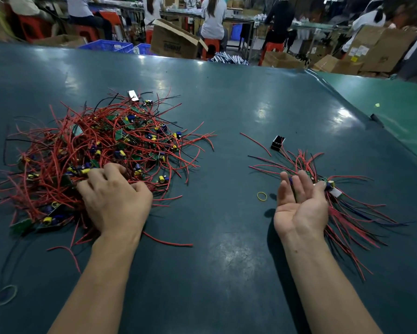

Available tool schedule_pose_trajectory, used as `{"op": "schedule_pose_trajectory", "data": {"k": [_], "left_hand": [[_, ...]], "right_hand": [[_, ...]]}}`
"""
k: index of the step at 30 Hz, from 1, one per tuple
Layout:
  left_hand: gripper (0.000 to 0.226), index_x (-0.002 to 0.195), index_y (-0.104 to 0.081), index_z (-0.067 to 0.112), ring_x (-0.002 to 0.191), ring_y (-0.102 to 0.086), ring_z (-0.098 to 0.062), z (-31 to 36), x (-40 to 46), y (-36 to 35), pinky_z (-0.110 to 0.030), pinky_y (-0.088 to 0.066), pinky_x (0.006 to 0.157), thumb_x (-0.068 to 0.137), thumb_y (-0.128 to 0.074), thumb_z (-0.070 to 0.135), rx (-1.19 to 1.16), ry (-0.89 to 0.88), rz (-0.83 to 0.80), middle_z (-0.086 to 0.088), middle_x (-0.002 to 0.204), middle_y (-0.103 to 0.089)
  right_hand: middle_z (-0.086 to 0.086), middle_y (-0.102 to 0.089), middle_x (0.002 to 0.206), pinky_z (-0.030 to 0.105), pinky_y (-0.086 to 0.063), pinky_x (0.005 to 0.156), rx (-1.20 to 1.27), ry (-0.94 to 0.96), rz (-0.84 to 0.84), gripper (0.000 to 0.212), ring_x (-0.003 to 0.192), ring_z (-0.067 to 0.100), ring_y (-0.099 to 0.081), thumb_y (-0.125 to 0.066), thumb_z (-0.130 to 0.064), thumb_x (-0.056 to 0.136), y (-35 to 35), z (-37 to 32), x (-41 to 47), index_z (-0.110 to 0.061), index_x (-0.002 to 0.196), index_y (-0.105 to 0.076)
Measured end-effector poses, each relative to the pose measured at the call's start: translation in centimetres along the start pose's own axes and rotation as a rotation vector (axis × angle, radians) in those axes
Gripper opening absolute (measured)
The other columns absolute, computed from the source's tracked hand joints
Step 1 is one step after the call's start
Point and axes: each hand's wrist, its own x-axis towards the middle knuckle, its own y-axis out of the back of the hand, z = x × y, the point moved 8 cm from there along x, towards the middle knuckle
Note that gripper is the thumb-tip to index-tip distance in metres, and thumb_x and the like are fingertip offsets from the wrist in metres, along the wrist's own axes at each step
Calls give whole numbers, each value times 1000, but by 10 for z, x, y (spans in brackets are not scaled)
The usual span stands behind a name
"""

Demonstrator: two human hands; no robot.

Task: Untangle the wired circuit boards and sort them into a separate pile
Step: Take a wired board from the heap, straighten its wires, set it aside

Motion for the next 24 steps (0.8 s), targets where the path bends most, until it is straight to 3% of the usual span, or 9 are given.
{"op": "schedule_pose_trajectory", "data": {"k": [2,6,10,13,17,20,24], "left_hand": [[37,120,-56,5,113,-44,-44,1,0,3,-49,-35,100,83,-58,6,-68,-36,38,-25,122,-51],[40,121,-57,6,109,-52,-41,3,1,19,-49,-44,92,83,-67,4,-222,-103,186,-23,120,-51],[35,114,-60,5,96,-59,-28,9,-2,34,-23,-43,85,83,-75,13,-394,-230,313,-22,116,-54],[34,111,-62,2,95,-60,-24,20,-7,39,-28,-51,88,84,-77,15,-503,-385,348,-17,114,-53],[32,109,-64,-3,109,-54,-21,39,-18,39,-40,-56,89,84,-78,9,-595,-540,333,-21,114,-52],[30,109,-65,-5,110,-54,-27,70,-41,38,-37,-48,98,83,-77,4,-591,-776,285,-23,112,-57],[51,122,-54,4,119,-51,-24,109,-79,22,-27,-39,107,77,-74,-11,-677,-1098,-4,-24,123,-55]], "right_hand": [[2,-65,119,21,-54,56,-9,-19,-53,44,93,25,-72,-38,-42,104,-5,0,-1,-9,126,-58],[2,-75,101,16,-49,51,-70,-61,-161,44,79,19,-74,-36,-44,103,-14,3,-7,-13,109,-66],[4,-70,117,20,-49,51,-86,-52,-245,36,81,24,-74,-44,-37,100,-24,1,-12,-14,125,-56],[4,-70,118,21,-49,50,-179,-120,-412,34,83,23,-73,-46,-36,98,-39,11,-22,-14,122,-57],[5,-74,92,20,-46,41,-448,-141,-634,28,64,18,-69,-53,-31,91,-55,30,-43,-12,105,-69],[8,-73,91,22,-48,41,-605,-185,-814,30,62,19,-68,-61,-29,82,-61,51,-62,-10,103,-70],[4,-70,88,24,-49,41,-582,-275,-947,35,64,16,-65,-72,-40,77,-64,70,-78,-17,104,-71]]}}
